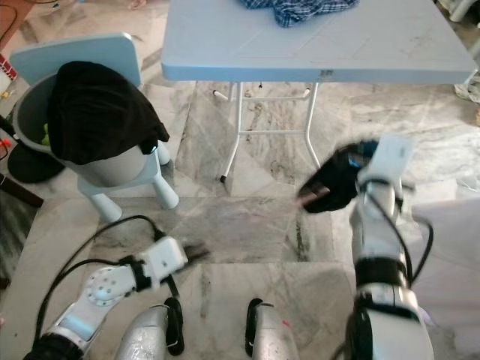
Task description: Hang hanger
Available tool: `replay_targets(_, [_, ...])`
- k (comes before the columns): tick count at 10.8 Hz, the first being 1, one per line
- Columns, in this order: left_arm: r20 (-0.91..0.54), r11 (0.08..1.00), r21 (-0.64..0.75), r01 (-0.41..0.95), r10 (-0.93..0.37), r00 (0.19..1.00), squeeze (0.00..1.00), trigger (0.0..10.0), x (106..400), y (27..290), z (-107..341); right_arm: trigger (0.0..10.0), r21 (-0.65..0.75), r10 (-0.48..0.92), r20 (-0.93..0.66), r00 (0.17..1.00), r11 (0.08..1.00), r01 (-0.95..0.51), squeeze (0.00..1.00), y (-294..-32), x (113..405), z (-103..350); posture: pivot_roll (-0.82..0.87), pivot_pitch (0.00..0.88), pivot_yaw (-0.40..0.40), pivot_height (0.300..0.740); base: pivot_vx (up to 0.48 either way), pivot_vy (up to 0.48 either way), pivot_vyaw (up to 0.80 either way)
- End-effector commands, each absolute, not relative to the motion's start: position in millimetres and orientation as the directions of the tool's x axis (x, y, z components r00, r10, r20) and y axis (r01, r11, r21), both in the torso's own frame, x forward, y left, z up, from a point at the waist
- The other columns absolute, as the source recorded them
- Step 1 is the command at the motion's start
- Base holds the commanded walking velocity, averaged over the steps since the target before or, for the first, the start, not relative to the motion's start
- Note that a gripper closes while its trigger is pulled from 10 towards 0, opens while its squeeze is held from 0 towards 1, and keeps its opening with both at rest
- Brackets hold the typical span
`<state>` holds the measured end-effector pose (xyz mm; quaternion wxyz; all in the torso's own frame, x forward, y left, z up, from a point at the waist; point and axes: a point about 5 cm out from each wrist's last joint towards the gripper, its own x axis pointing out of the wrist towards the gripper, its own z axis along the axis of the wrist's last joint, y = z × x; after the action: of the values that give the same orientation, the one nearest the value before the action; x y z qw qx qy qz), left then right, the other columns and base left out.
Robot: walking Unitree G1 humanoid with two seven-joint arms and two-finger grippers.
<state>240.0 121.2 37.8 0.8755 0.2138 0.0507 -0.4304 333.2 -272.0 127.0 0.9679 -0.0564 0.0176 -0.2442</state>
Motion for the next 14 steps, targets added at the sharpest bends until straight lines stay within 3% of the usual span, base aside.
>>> replay_targets(1, [-0.242,0.650,0.373,0.662,-0.621,0.746,0.00,0.0,245.7,132.7,40.2,0.0,-0.154,-0.506,0.010,0.862,0.851,0.501,0.00,-282.2,328.9,127.5,0.01,0.197,-0.033,0.740,0.000,0.000,0.00])
replay_targets(2, [-0.152,0.785,0.346,0.513,-0.493,0.857,0.00,0.0,249.3,142.2,48.6,0.0,-0.182,-0.500,0.007,0.866,0.851,0.493,0.00,-285.6,323.0,120.6,0.01,0.205,-0.038,0.740,0.000,0.000,0.00])
replay_targets(4, [-0.093,0.906,0.242,0.348,-0.336,0.937,0.00,0.0,245.3,142.8,50.9,0.0,-0.151,-0.466,-0.042,0.884,0.877,0.455,0.00,-287.3,316.8,106.9,0.01,0.206,-0.037,0.740,0.000,0.000,0.00])
replay_targets(5, [-0.058,0.945,0.225,0.238,-0.231,0.971,0.00,10.0,247.4,142.7,56.2,0.0,-0.064,-0.247,-0.034,0.969,0.968,0.244,0.00,-259.6,320.8,105.7,0.02,0.203,-0.044,0.740,0.000,0.000,0.00])
replay_targets(6, [0.004,0.958,0.227,0.177,-0.183,0.983,0.00,10.0,251.6,144.4,68.1,0.0,-0.050,-0.110,0.036,0.993,0.992,0.111,0.00,-243.1,317.9,114.7,0.02,0.201,-0.045,0.740,0.000,0.000,0.00])
replay_targets(7, [0.023,0.968,0.202,0.147,-0.155,0.988,0.00,10.0,256.4,144.4,78.4,0.0,-0.087,-0.065,0.078,0.995,0.994,0.072,0.00,-239.9,312.1,120.7,0.02,0.201,-0.046,0.740,0.000,0.000,0.00])
replay_targets(9, [0.127,0.994,0.050,0.102,-0.107,0.986,0.00,10.0,271.7,134.9,123.9,0.0,-0.036,-0.058,0.221,0.974,0.997,0.068,0.00,-236.1,309.8,154.6,0.02,0.199,-0.035,0.740,0.000,0.000,0.00])
replay_targets(10, [0.144,0.993,0.046,0.111,-0.117,0.983,0.00,10.0,273.1,131.8,127.9,0.0,-0.041,-0.044,0.250,0.967,0.998,0.056,0.00,-228.8,311.7,164.3,0.02,0.199,-0.035,0.740,0.000,0.000,0.00])
replay_targets(12, [0.120,0.992,0.043,0.119,-0.124,0.985,0.00,10.0,273.8,134.4,127.8,0.0,-0.119,-0.007,0.223,0.975,0.992,0.034,0.00,-219.4,315.3,167.2,0.01,0.191,-0.011,0.740,0.000,0.000,0.00])
replay_targets(14, [0.113,0.989,0.051,0.138,-0.143,0.983,0.00,10.0,276.1,138.4,130.4,0.0,-0.163,0.022,0.195,0.981,0.987,0.010,0.00,-227.1,307.7,164.7,0.01,0.175,-0.018,0.740,0.000,0.000,0.00])
